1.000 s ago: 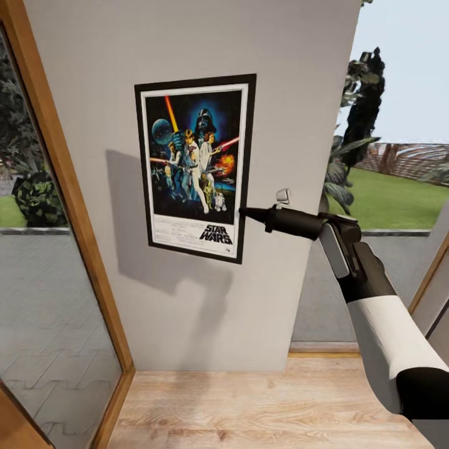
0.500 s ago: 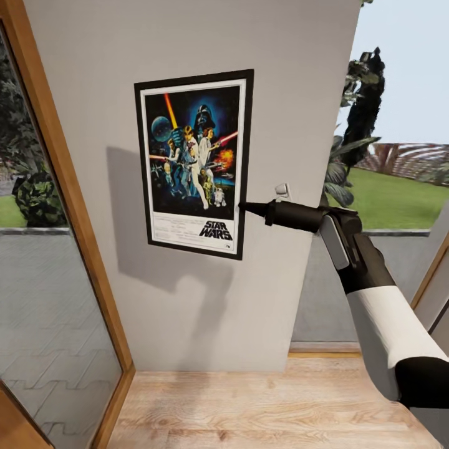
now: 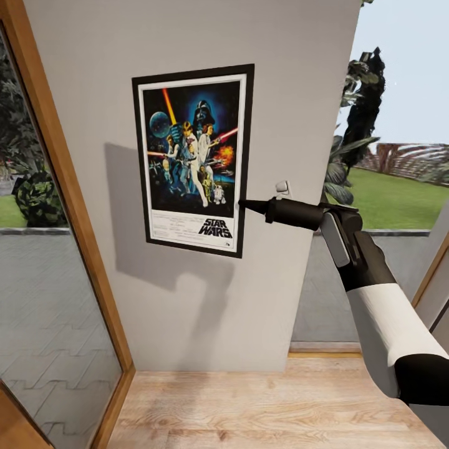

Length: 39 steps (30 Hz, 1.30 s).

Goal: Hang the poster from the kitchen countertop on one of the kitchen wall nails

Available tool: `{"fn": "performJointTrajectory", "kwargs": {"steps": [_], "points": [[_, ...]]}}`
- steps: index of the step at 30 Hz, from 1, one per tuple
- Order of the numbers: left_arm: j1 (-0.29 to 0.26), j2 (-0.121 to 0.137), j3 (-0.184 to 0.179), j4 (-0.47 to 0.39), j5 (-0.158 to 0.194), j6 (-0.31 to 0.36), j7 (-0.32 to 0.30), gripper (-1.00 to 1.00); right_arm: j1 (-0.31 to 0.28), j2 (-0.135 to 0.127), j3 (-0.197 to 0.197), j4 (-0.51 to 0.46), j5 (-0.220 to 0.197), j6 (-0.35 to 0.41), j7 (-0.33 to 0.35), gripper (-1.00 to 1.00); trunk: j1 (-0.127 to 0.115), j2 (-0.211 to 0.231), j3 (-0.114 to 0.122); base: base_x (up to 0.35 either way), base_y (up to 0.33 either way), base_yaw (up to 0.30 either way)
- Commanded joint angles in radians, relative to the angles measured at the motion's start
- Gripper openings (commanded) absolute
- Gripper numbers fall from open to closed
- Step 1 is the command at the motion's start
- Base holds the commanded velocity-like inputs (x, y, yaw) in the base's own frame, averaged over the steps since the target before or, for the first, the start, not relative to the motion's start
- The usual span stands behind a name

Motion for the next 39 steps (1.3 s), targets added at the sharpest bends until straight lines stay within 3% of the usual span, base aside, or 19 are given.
{"fn": "performJointTrajectory", "kwargs": {"steps": [1,31,39], "points": [[0.0,-0.001,0.003,-0.001,-0.001,-0.001,-0.007,1.0,-0.001,-0.001,0.002,0.0,-0.009,0.008,0.001,-1.0,0.001,-0.002,-0.001,0.0,0.0,0.0],[0.0,-0.001,0.003,-0.001,-0.001,-0.001,-0.007,1.0,-0.001,-0.001,0.003,0.002,-0.009,0.006,0.046,-1.0,0.001,-0.002,-0.001,0.0,0.0,0.0],[0.0,-0.001,0.003,-0.001,-0.001,-0.001,-0.007,1.0,-0.001,-0.003,0.003,0.006,-0.008,0.005,0.087,-1.0,0.001,-0.002,-0.001,0.0,0.0,0.0]]}}
